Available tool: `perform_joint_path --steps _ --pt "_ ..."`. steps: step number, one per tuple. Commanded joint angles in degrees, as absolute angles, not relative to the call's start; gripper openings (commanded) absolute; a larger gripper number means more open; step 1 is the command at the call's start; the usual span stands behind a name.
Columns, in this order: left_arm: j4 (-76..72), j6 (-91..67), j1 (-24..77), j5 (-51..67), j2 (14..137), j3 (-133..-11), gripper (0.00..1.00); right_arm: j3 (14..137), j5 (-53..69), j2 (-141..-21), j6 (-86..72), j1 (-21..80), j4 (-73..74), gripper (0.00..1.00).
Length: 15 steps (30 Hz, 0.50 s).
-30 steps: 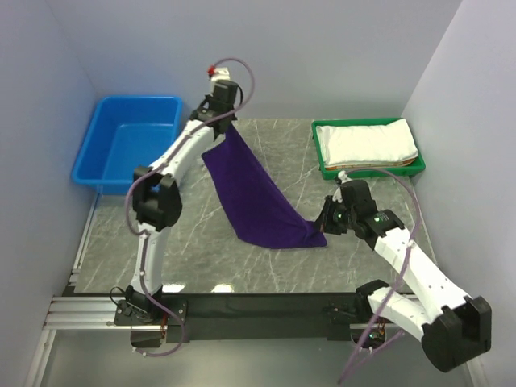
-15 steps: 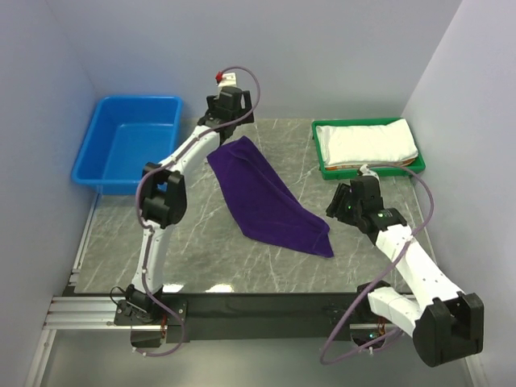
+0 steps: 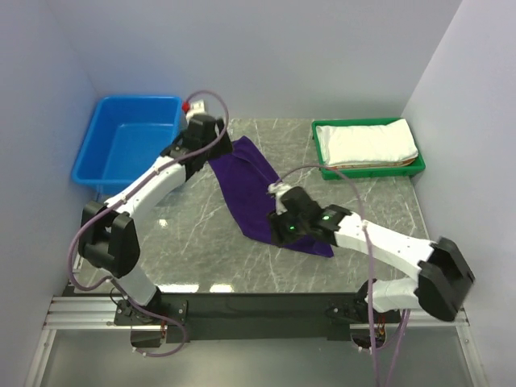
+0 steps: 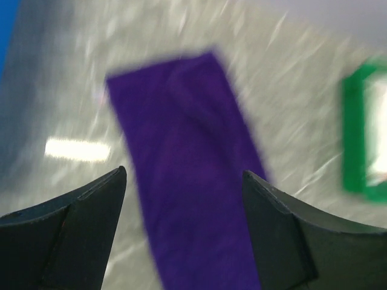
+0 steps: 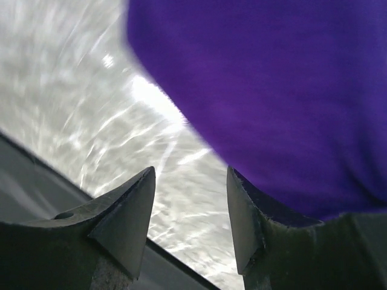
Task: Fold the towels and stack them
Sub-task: Flatten out the crumpled towel
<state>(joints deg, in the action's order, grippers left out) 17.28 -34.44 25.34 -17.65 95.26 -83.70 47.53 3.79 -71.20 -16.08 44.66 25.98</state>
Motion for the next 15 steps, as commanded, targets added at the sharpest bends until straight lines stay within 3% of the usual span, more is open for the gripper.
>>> perform_joint_path --steps 1,12,15 --pt "20.9 -39.5 25.8 -14.3 91.2 -73.2 0.83 51.5 -1.3 -76.3 -11.5 50.7 24.0 0.58" --pt "33.7 -33.8 22.7 -18.6 72.4 -66.9 0.89 62.2 -14.0 -96.3 -5.3 58.7 28.3 0.58" --pt "33.9 -31.6 21.0 -19.0 67.3 -63.9 0.89 63.1 -15.0 -98.9 -5.2 58.9 28.6 0.54"
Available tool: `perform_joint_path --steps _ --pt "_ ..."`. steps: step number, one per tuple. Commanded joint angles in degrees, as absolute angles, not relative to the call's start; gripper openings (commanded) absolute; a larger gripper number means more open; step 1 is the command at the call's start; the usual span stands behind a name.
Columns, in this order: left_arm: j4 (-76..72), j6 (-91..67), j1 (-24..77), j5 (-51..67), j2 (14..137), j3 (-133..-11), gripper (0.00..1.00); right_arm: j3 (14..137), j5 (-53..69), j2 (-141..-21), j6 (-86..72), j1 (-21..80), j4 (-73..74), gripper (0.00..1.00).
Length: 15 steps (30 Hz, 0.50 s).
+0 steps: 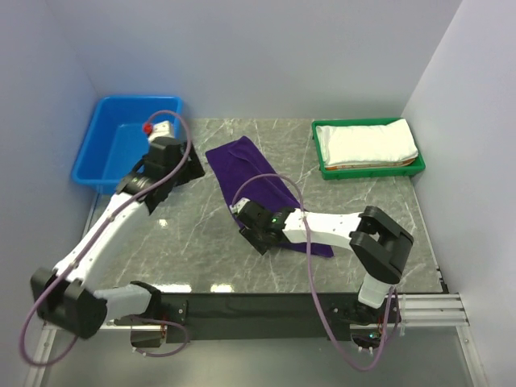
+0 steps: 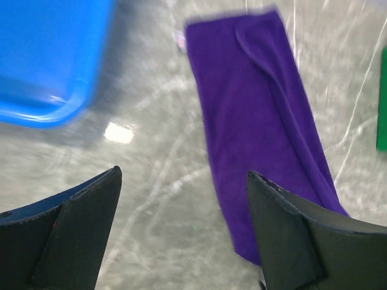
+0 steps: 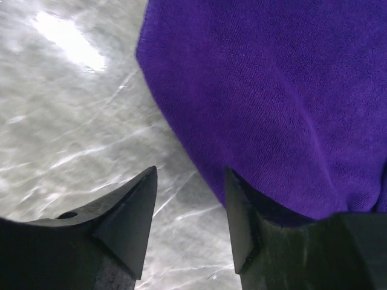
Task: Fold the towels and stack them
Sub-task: Flatten out the crumpled towel
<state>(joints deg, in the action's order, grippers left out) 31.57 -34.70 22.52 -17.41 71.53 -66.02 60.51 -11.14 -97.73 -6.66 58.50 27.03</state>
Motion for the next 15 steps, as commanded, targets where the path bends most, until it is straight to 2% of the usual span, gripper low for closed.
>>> perform_joint_path --steps 1,2,5,6,7,10,15 --pt "32.8 -30.4 20.7 -19.0 66.1 -61.8 0.89 63.5 -16.2 -99.6 -5.2 59.1 28.7 0.51" --pt "32.2 -30.0 20.4 -19.6 65.0 -60.7 0.89 63.5 -16.5 -99.8 -5.1 59.1 28.7 0.34" --pt "29.5 -29.1 20.1 -20.6 60.6 -56.6 0.89 64.4 -17.3 -99.8 -4.6 59.1 29.5 0.07" --pt "28.9 -28.9 20.0 -20.8 60.0 -55.1 0.88 65.0 -17.1 -99.3 -4.1 59.1 30.2 0.03" --pt "28.4 -28.7 20.0 -20.9 59.6 -54.6 0.88 66.3 -17.1 -98.2 -3.8 59.0 31.5 0.00" --pt "27.4 -28.0 19.7 -21.2 59.1 -53.9 0.88 69.4 -16.3 -94.2 -3.1 57.8 34.4 0.00" --pt "27.4 -27.9 17.1 -19.0 59.3 -53.2 0.88 68.6 -2.0 -87.6 -12.0 41.2 31.5 0.00"
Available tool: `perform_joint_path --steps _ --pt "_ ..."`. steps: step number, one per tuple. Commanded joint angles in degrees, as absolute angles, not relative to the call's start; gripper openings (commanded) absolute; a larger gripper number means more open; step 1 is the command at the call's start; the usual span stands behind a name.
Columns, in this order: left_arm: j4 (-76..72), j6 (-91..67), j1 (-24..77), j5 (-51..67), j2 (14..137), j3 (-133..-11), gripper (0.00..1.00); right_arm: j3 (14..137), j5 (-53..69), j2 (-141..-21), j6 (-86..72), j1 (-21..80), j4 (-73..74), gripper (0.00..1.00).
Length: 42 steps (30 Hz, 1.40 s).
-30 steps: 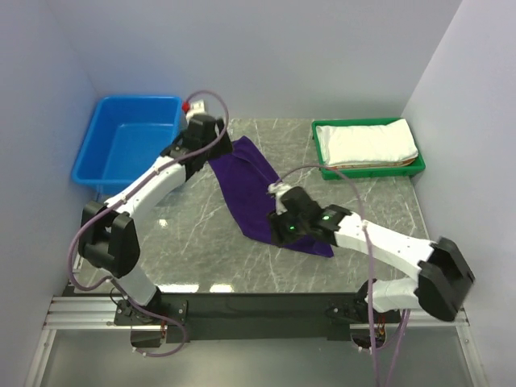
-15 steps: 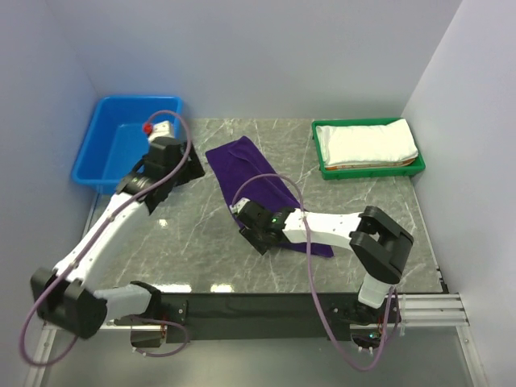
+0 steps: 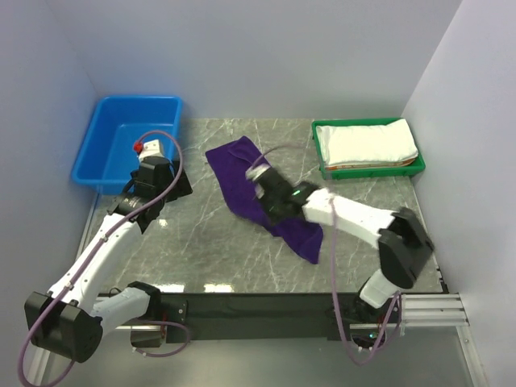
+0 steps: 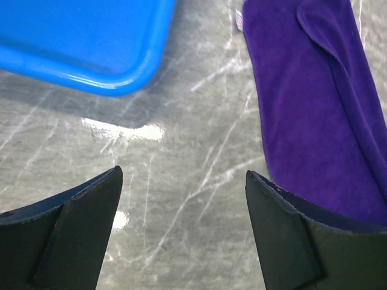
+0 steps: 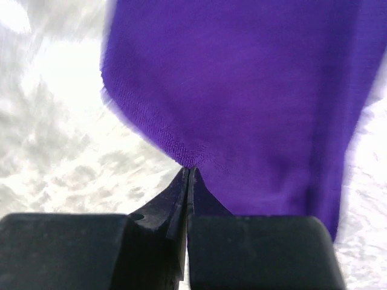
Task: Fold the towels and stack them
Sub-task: Flatten out the crumpled towel
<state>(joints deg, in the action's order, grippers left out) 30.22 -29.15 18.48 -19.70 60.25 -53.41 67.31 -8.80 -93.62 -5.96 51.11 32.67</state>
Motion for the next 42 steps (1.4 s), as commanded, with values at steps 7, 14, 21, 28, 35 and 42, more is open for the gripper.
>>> perform_joint_path --steps 7,14,21,28,35,42 --pt "26.9 -28.0 15.1 -15.6 59.4 -52.6 0.87 63.1 -3.4 -88.5 -21.4 30.6 28.9 0.30" --pt "27.2 -28.0 14.6 -15.6 59.8 -52.2 0.86 59.6 -9.0 -82.5 -19.1 36.5 23.9 0.40" --pt "27.2 -28.1 13.6 -14.1 60.5 -52.2 0.86 65.4 -14.0 -92.4 -16.5 45.2 26.1 0.47" --pt "27.1 -28.3 13.5 -14.4 60.0 -52.0 0.86 73.2 -21.0 -103.4 -20.3 46.1 30.4 0.47" --pt "26.9 -28.4 13.3 -13.7 59.9 -51.9 0.86 76.1 -24.6 -108.2 -21.9 46.5 31.7 0.44" --pt "26.8 -28.4 12.9 -13.2 59.7 -51.8 0.85 75.4 -25.8 -108.8 -21.8 46.6 31.2 0.27"
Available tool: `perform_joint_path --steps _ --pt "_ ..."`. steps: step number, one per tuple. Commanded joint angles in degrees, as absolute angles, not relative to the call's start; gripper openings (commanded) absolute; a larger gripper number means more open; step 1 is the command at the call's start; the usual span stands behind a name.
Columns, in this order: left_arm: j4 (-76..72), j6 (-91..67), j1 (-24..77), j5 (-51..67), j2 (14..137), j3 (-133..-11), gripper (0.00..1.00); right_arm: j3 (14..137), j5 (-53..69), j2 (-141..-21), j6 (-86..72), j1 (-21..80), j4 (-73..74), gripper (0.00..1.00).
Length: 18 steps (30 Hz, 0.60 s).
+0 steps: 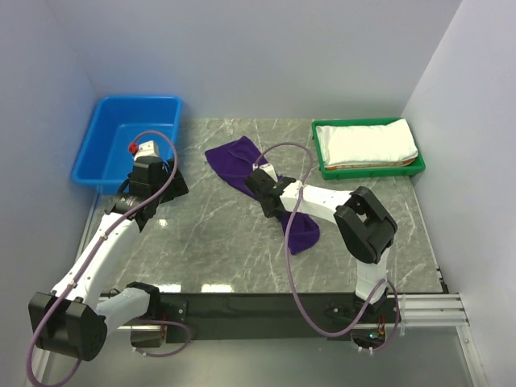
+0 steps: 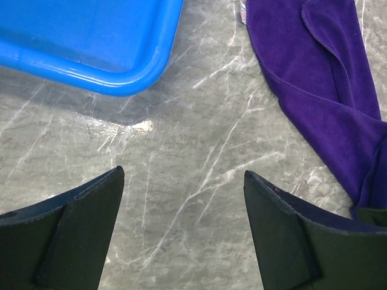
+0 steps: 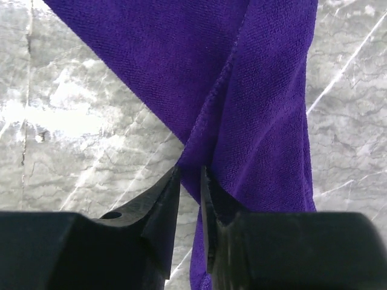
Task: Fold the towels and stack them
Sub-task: Flatten out the crumpled towel
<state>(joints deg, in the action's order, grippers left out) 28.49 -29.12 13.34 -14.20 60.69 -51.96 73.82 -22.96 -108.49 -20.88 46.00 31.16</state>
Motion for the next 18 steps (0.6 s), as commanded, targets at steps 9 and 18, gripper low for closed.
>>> perform_joint_path --steps 9,18 --pt "26.8 -28.5 12.7 -12.9 59.6 -51.6 0.85 77.2 -25.8 -111.3 -21.4 47.5 30.7 0.29" --pt "26.6 -28.4 12.6 -12.5 59.7 -51.6 0.85 78.0 -28.5 -113.3 -21.7 47.7 31.6 0.29"
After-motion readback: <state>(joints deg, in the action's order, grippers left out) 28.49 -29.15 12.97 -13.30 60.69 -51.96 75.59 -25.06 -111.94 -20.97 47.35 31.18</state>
